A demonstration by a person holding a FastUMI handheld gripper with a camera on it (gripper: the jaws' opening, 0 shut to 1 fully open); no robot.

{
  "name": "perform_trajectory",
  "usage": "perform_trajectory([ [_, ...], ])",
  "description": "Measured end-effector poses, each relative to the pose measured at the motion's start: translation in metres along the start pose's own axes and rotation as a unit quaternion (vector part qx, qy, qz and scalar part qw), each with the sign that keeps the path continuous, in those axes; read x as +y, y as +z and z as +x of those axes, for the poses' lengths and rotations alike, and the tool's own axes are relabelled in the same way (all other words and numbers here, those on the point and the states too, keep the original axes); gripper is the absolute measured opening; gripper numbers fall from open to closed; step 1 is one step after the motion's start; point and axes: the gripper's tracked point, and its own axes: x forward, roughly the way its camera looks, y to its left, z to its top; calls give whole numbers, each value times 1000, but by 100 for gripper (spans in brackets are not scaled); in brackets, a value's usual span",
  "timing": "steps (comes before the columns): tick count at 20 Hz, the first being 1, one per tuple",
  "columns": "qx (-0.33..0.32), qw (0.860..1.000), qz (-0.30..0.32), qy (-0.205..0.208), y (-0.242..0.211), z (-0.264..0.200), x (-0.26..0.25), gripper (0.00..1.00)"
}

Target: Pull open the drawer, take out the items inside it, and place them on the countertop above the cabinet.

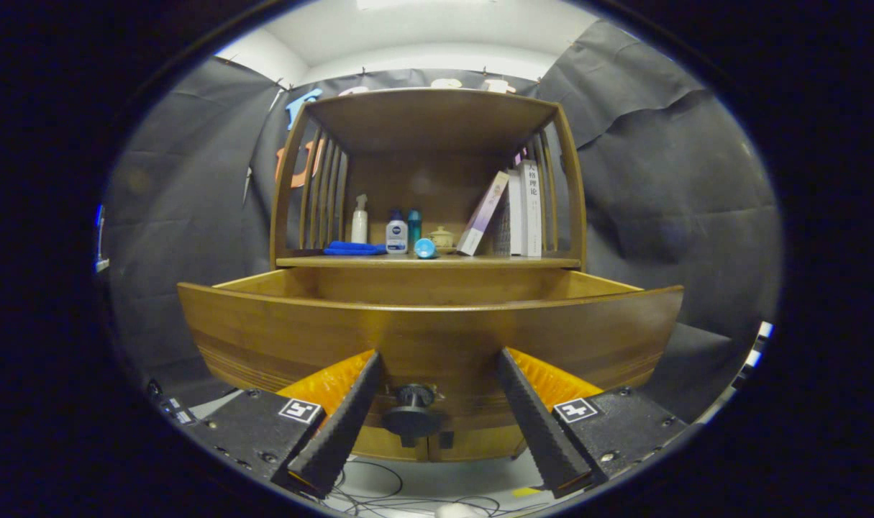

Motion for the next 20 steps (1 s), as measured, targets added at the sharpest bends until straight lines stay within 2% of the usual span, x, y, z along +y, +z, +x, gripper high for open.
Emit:
perform_trajectory([
  [8, -4, 999, 27, 19, 16, 30, 7, 100],
  [20, -2, 1000, 18, -4, 31, 106, 20, 100],
])
